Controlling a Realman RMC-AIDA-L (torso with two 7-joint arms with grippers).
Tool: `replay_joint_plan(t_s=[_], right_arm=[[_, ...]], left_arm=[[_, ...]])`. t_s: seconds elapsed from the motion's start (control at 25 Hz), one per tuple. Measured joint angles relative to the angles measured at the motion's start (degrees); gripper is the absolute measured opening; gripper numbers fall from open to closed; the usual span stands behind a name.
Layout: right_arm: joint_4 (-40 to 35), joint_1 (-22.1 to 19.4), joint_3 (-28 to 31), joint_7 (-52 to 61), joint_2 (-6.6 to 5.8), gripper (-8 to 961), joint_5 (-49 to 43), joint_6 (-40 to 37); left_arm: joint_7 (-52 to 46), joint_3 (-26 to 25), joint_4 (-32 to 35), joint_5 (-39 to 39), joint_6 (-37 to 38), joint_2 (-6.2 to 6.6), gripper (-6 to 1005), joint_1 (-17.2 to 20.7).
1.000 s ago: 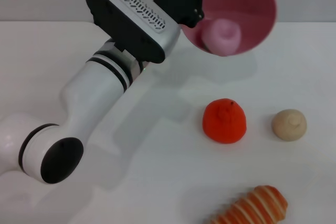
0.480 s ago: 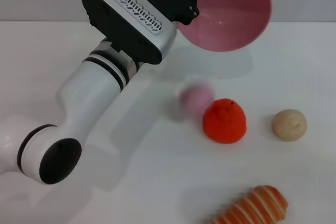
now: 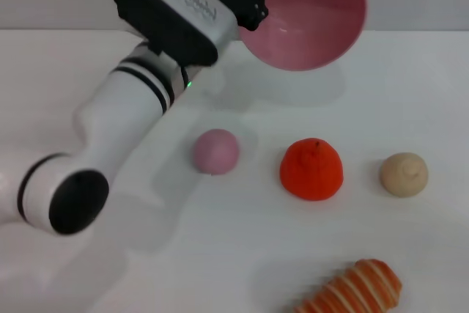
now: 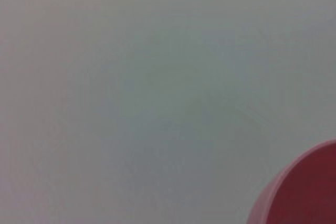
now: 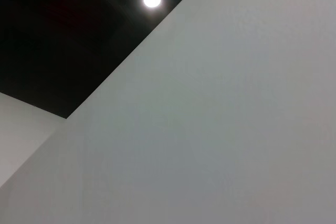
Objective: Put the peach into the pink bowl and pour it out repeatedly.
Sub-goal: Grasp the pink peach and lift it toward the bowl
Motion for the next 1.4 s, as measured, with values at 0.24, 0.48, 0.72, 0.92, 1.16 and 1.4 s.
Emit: replay_joint_plan(t_s=[0.24,0.48,0.72,0.92,1.16,1.4], right_arm=[[-0.1,0.5,0.0,0.0,-0.1,600,-3.8,0.6],[-3.8,3.0,0.0,3.3,-1.6,594,-15.5,0.4],[-19.0,6.7,-4.4,15.6,-2.15,589,-29.6,-2.7],[-34.2,9.6,-12.6,27.0,-1.79,584,-40.6,-3.1],[-36.1,17.8,-17.5,34.9,-0.64,578,-58.7,2.7],[-23.8,26.0,-26.3,37.6,0.02,572,-66.9,16.3]], left_arm=[[-5.8,-14.1,4.0,-0.1,-28.0,0.19,61,-5.2],[-5.8,-34.1,5.1,0.4,-61.1,0.31,61,-13.9],[-5.7,-55.2,4.1,11.1,-82.4,0.87,61,-21.9],[-6.1,-66.5,3.1,23.1,-88.6,0.96,62,-25.8],[-6.3,-68.1,2.7,24.7,-89.5,1.07,62,-25.0],[-6.7,-68.2,2.5,24.9,-90.0,1.09,63,-24.7]])
